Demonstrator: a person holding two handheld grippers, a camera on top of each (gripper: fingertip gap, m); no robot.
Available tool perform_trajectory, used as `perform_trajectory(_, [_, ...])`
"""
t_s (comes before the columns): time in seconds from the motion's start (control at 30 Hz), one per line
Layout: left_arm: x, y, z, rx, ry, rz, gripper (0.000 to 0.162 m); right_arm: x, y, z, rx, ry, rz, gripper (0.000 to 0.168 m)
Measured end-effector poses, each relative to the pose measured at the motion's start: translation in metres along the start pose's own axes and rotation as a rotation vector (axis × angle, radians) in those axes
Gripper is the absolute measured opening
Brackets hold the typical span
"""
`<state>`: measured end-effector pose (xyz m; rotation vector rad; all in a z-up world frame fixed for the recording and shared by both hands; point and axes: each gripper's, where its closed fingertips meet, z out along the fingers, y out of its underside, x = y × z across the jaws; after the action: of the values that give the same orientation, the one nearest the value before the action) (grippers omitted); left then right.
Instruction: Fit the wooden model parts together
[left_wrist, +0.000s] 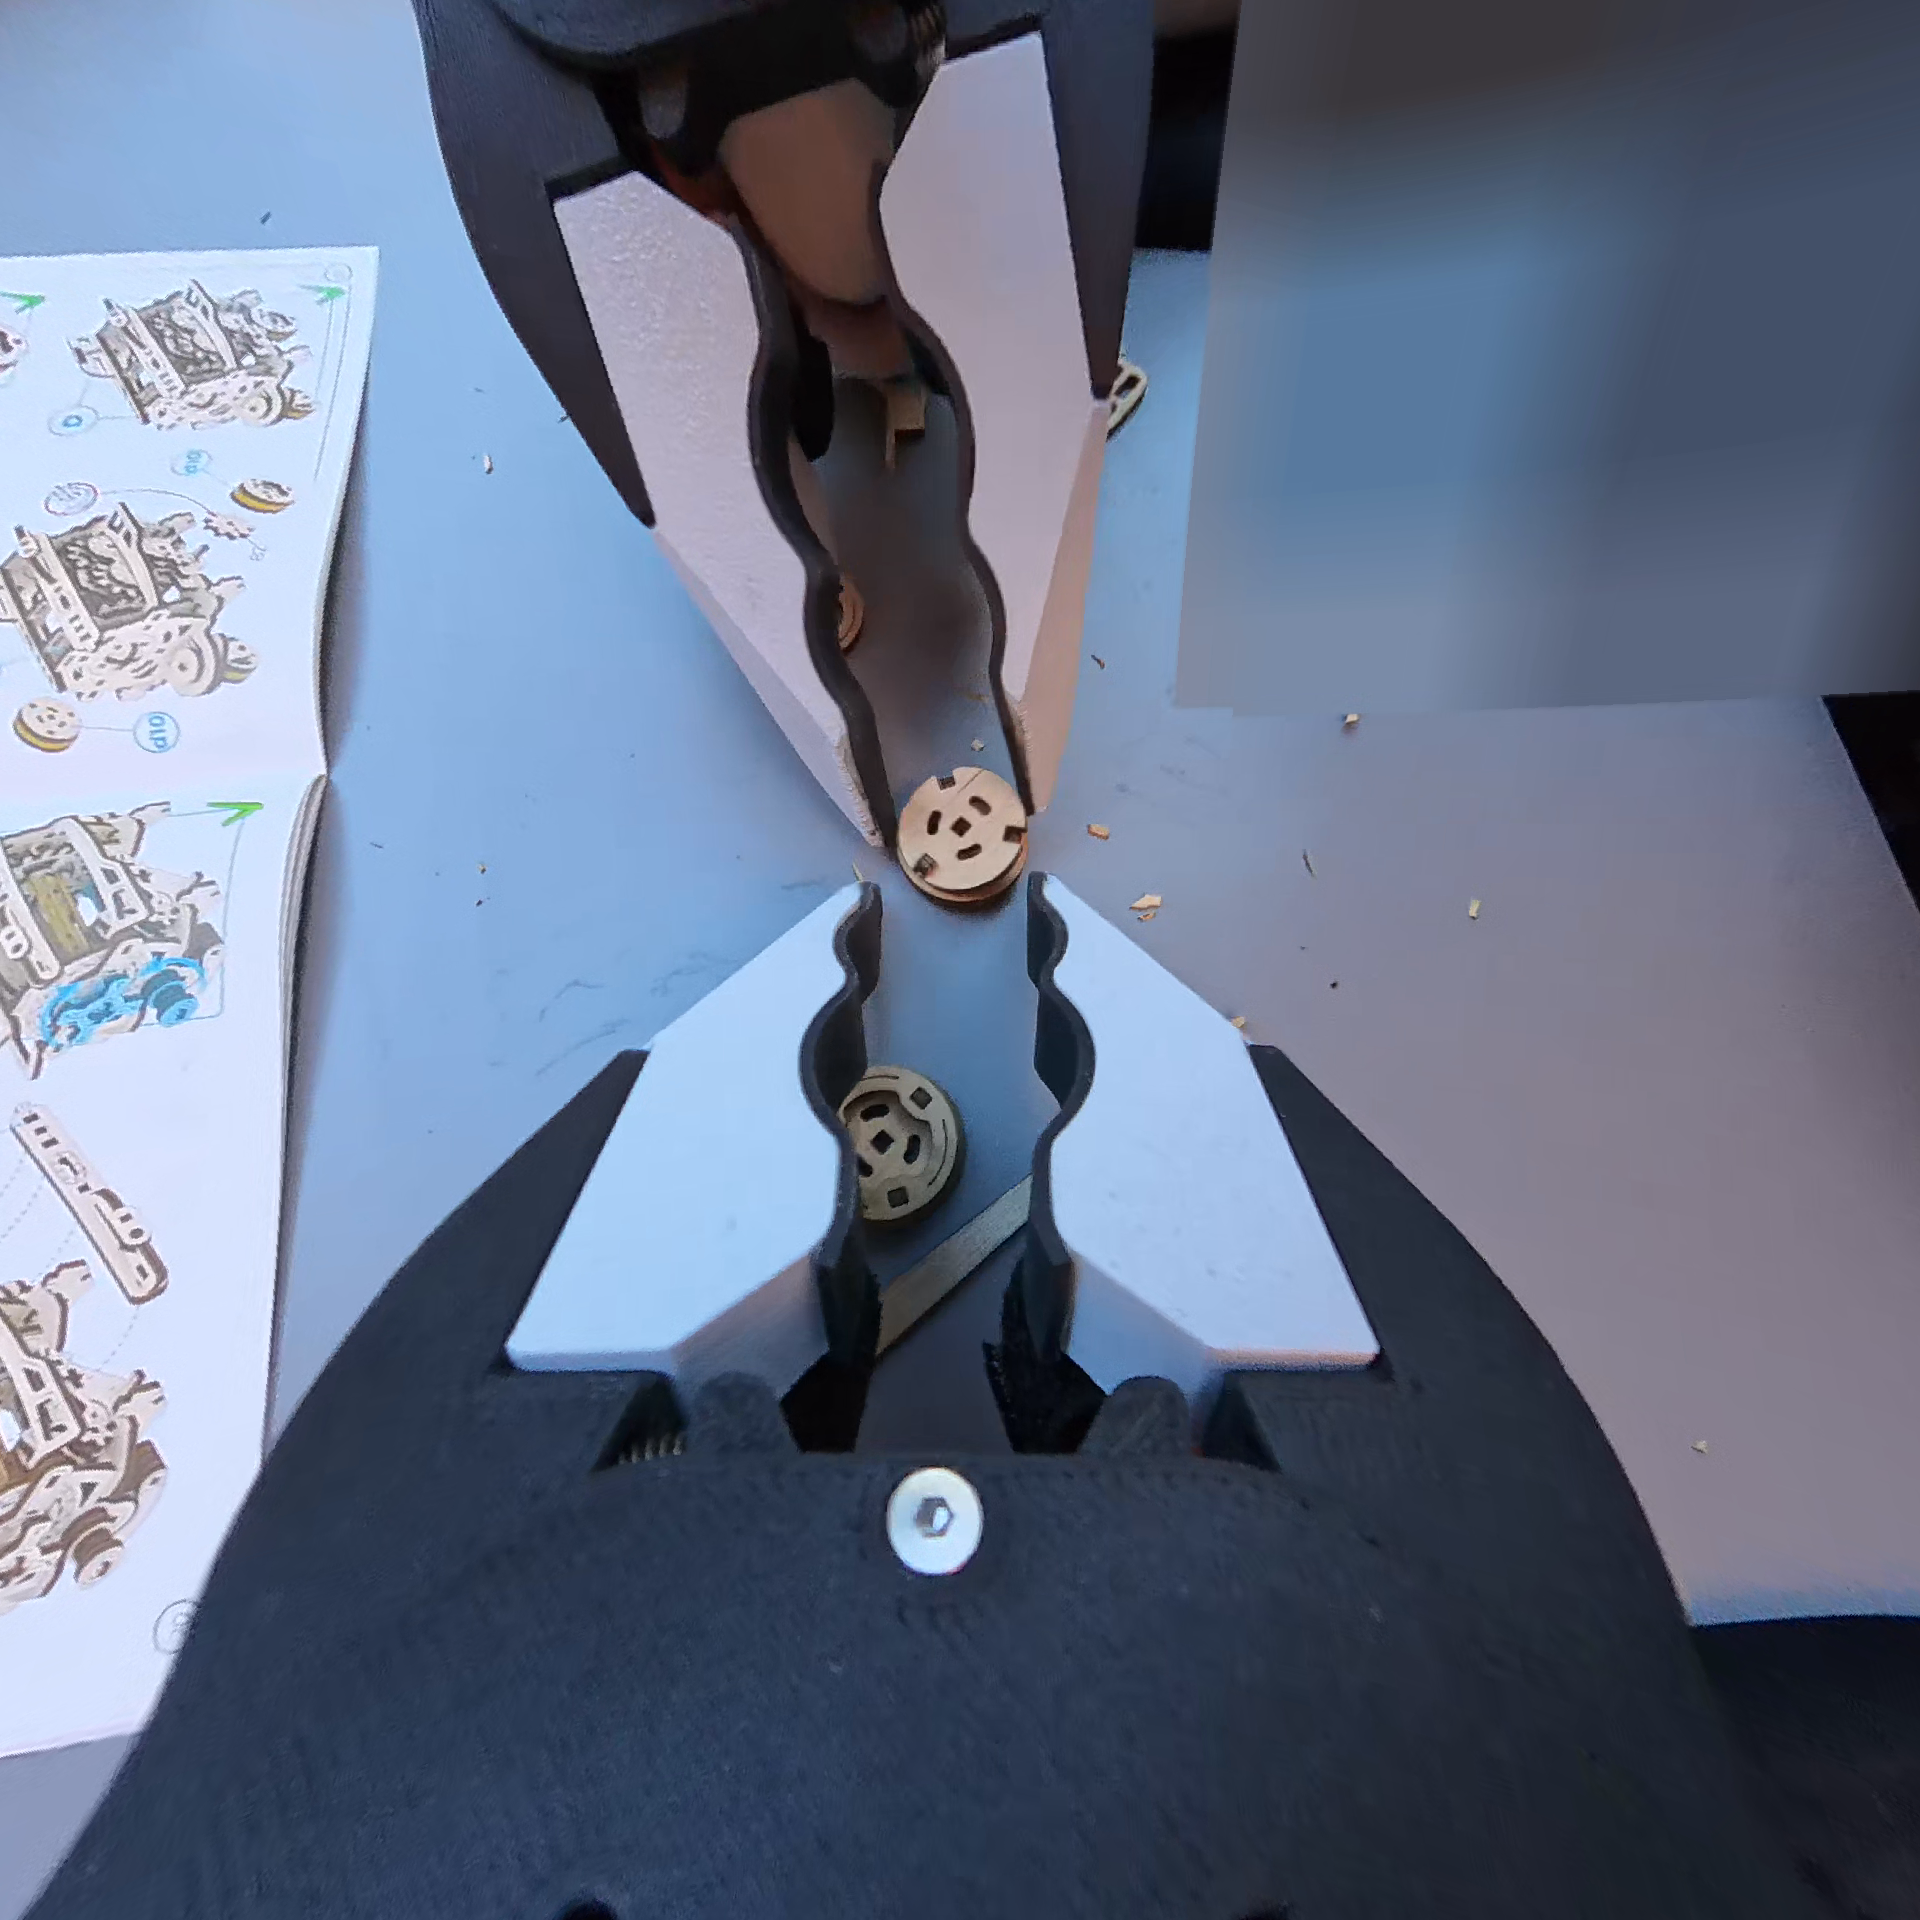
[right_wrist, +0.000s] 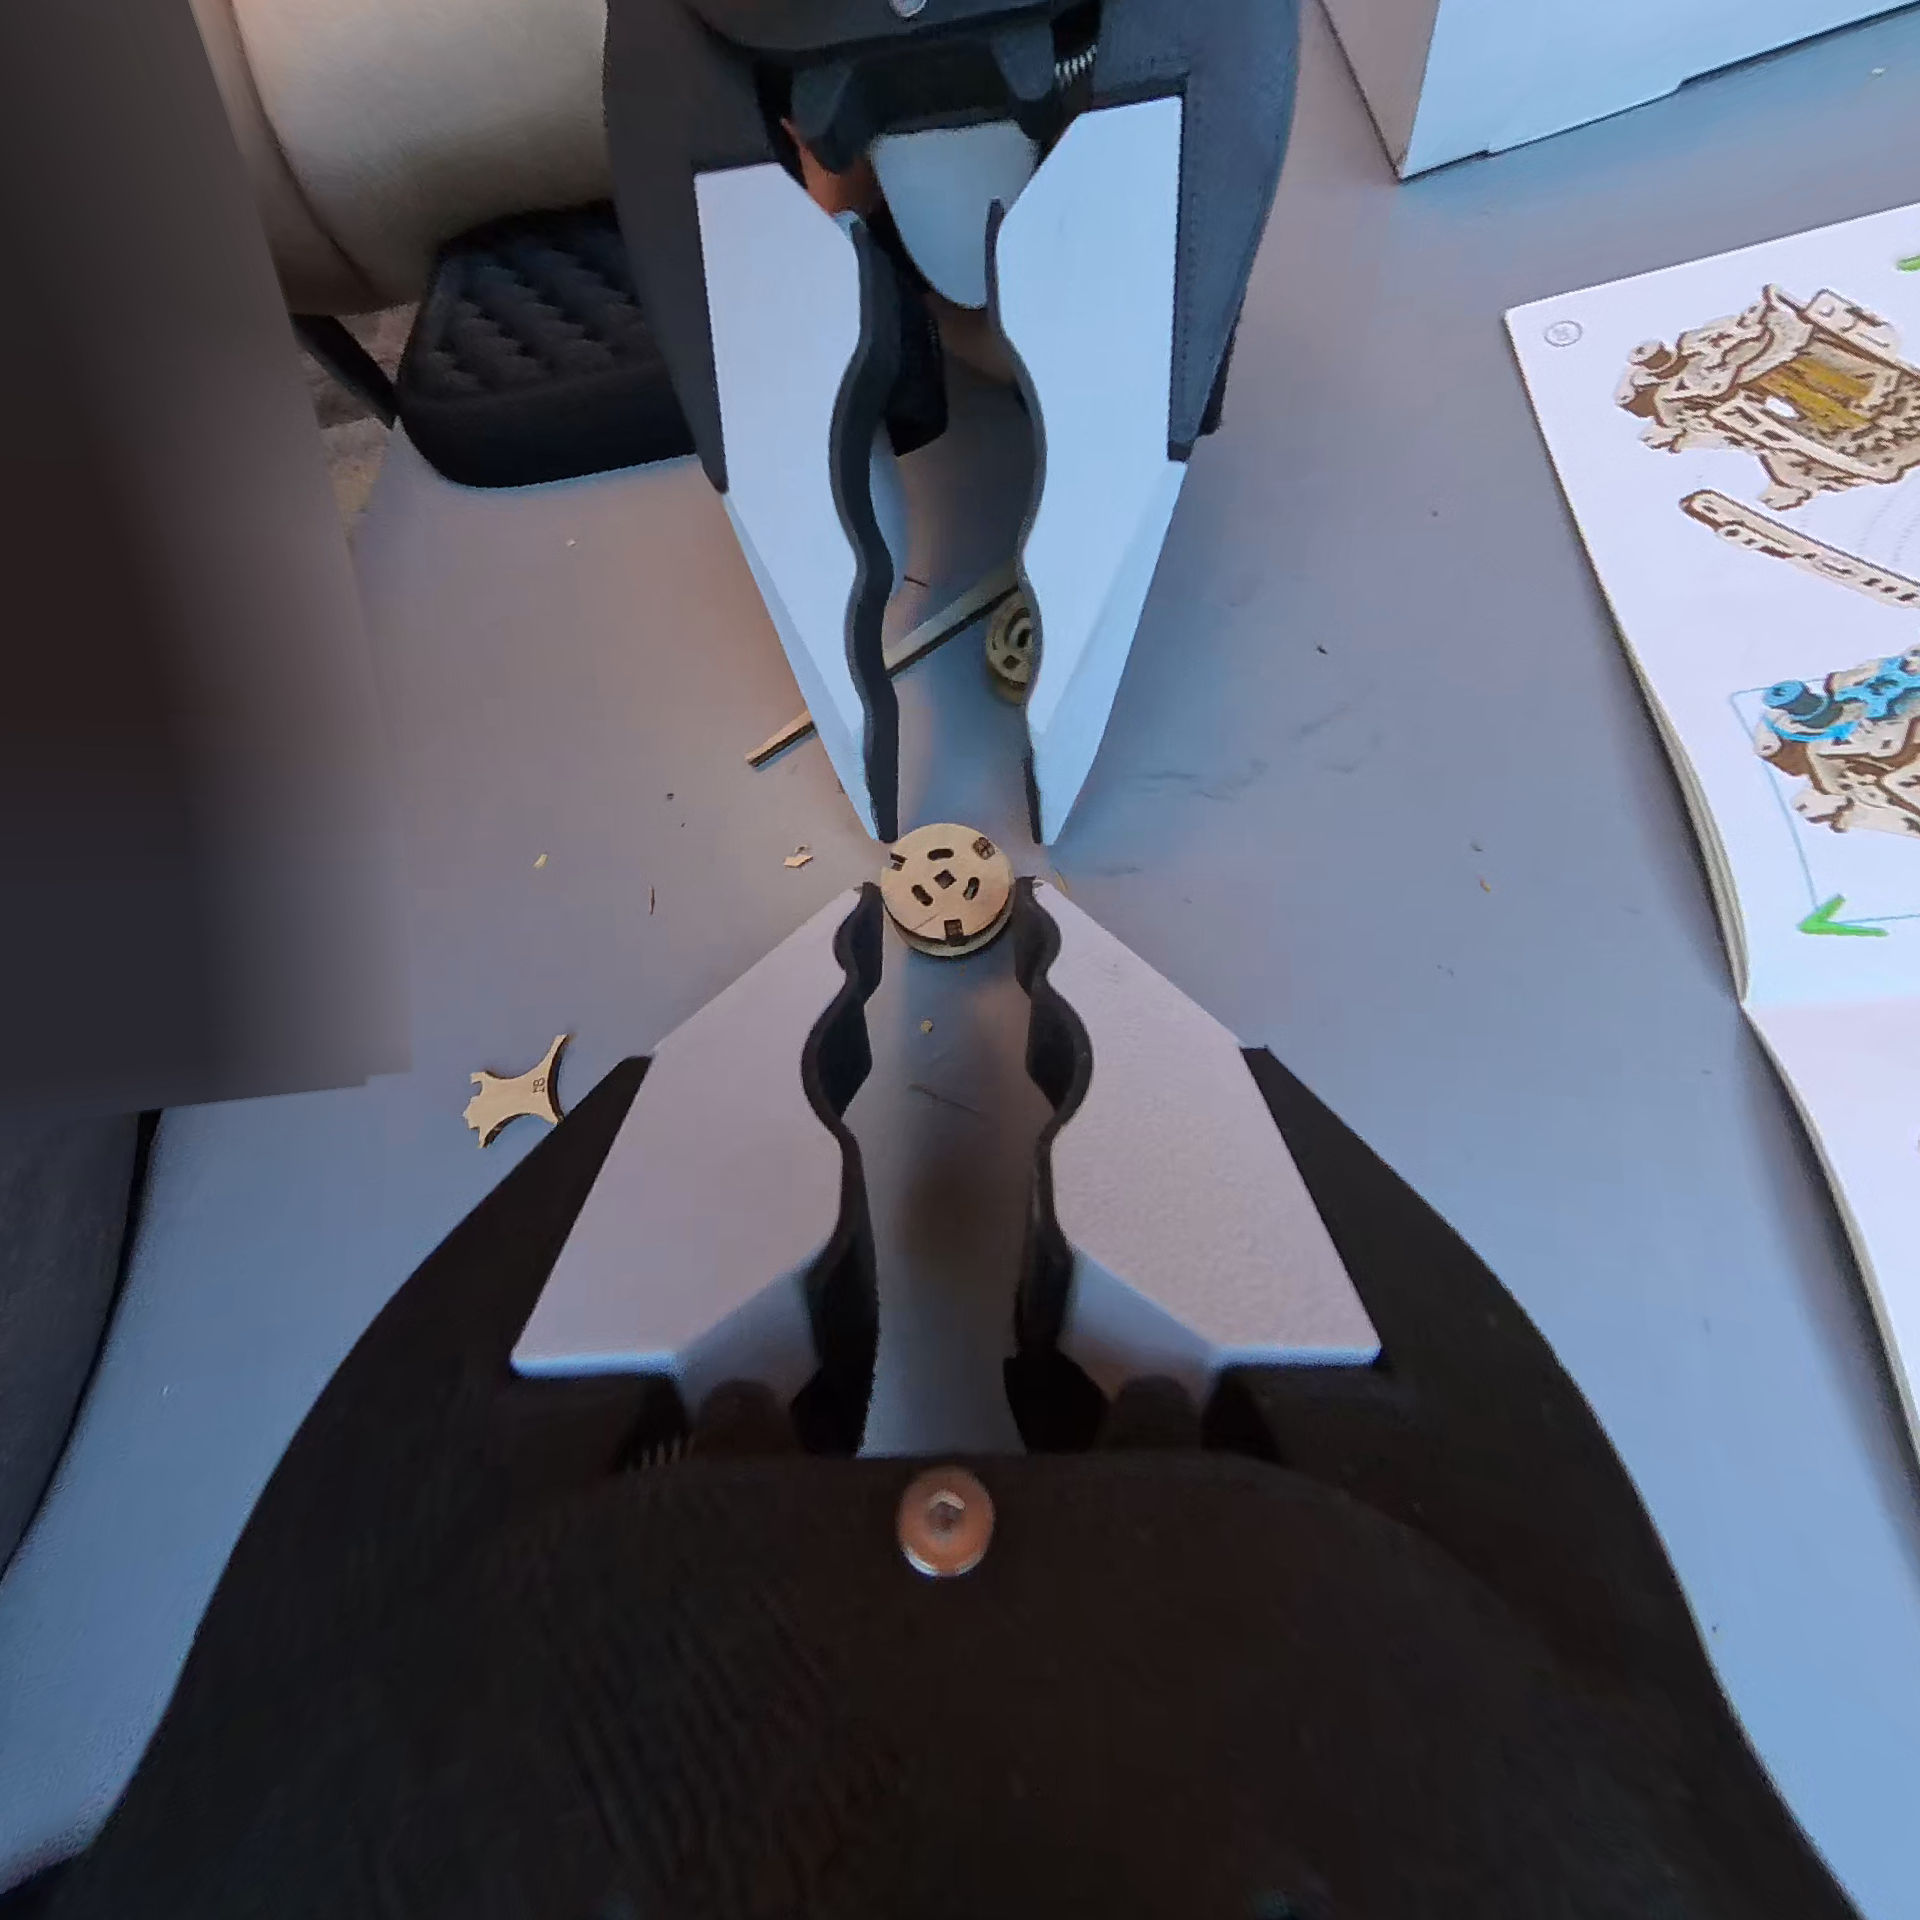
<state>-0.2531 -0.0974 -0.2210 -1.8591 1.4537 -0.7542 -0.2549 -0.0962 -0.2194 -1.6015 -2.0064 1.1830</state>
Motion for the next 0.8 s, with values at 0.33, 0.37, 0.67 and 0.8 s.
perform_trajectory(0.33, [0.0045,-0.0039,0.0014,0.014,0.025,-0.003,0.026,-0.0047,0.0000,0.0008,-0.013,-0.057,-0.002,0.029])
perform_trajectory(0.37, [0.0047,-0.0040,0.0015,0.015,0.026,-0.003,0.026,-0.0046,0.0003,0.0011,-0.019,-0.056,-0.003,0.028])
perform_trajectory(0.67, [0.0049,0.0000,0.0033,-0.018,0.013,0.024,0.027,-0.0092,0.0044,0.0014,-0.050,-0.084,-0.042,0.023])
perform_trajectory(0.8, [0.0070,-0.0007,0.0052,-0.025,0.007,0.053,0.027,-0.0050,0.0058,-0.0013,-0.064,-0.059,-0.045,0.034])
